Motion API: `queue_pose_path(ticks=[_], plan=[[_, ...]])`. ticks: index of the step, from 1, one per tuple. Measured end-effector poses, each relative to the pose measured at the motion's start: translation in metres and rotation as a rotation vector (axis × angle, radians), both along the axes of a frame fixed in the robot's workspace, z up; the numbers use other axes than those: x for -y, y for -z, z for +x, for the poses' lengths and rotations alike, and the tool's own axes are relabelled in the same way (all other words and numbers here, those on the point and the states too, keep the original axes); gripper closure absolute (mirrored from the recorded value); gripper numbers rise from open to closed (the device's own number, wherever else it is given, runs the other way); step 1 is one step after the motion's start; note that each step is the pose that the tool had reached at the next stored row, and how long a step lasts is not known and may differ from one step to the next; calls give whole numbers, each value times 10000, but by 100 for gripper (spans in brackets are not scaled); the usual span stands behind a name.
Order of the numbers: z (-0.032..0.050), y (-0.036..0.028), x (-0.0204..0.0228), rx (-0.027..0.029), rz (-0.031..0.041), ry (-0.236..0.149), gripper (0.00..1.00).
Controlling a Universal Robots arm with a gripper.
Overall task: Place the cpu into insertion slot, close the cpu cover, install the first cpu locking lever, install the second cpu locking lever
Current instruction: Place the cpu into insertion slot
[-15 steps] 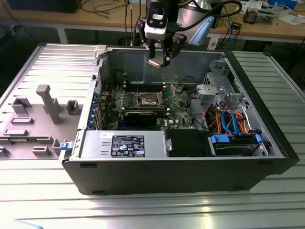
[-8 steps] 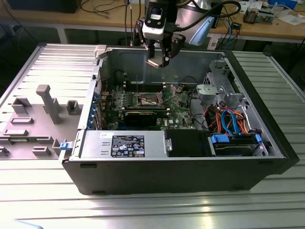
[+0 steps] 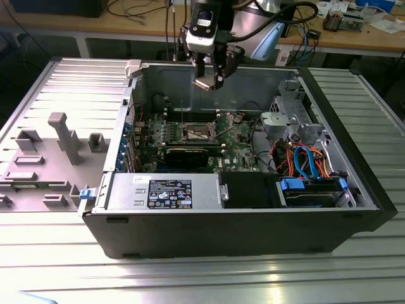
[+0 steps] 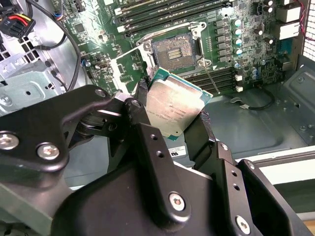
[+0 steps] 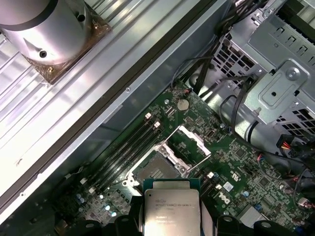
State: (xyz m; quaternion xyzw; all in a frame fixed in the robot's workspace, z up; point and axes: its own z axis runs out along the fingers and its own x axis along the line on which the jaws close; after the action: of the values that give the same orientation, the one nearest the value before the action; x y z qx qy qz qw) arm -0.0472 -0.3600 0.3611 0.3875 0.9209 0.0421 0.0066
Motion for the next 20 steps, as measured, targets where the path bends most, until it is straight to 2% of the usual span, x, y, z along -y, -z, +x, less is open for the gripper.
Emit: queue_pose_path(ticks=[9,15,20], plan=[[-33,6,0,0,0,261,45],[-87,9,-1,0,0,390,45],[-92,15,0,0,-1,852,45]])
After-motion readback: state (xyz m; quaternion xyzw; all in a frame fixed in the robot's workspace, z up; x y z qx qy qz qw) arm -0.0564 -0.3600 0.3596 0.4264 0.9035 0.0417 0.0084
